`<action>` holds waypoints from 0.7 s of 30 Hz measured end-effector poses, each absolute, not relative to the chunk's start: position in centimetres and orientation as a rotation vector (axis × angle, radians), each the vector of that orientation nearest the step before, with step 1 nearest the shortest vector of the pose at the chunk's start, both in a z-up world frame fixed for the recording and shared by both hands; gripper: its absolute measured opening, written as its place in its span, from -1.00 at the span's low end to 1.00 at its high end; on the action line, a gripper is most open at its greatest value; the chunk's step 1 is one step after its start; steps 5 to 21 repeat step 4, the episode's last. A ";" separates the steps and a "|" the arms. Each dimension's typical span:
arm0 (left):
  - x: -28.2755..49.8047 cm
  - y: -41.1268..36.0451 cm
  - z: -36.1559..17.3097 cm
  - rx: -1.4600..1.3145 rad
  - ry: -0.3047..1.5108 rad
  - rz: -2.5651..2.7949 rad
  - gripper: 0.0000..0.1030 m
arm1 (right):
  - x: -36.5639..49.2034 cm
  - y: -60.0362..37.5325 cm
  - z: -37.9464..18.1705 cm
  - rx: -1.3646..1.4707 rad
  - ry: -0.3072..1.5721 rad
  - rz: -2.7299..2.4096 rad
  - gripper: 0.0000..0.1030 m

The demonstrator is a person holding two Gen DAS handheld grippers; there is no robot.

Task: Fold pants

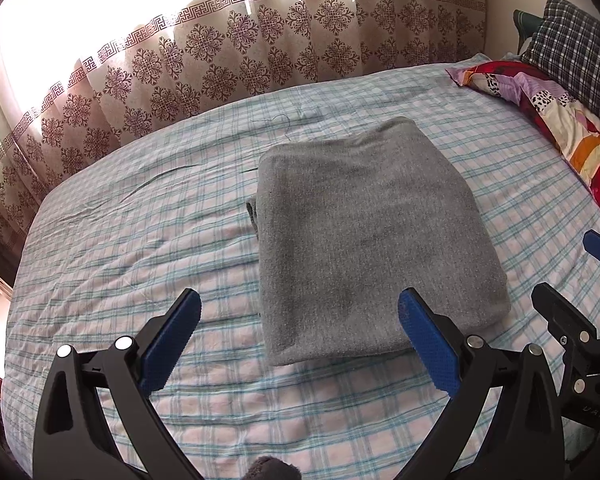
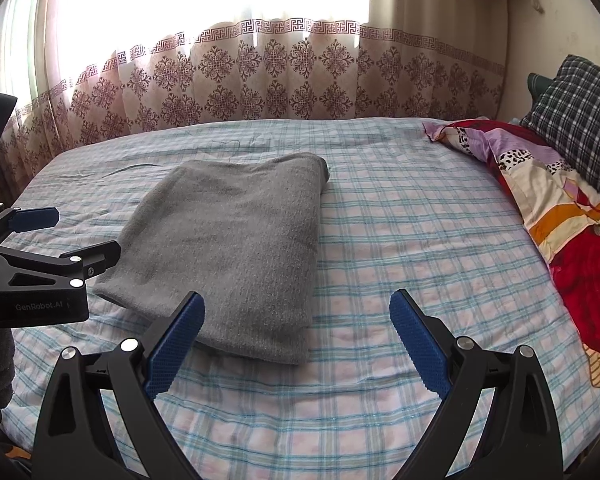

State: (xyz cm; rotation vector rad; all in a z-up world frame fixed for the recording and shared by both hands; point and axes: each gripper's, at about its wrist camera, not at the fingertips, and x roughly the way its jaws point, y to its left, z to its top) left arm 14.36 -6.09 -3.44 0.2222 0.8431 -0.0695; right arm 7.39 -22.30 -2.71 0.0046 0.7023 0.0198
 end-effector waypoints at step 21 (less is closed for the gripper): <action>15.3 -3.8 -4.9 0.188 0.895 -0.024 0.95 | 7.6 -22.5 -3.2 0.011 0.720 0.017 0.81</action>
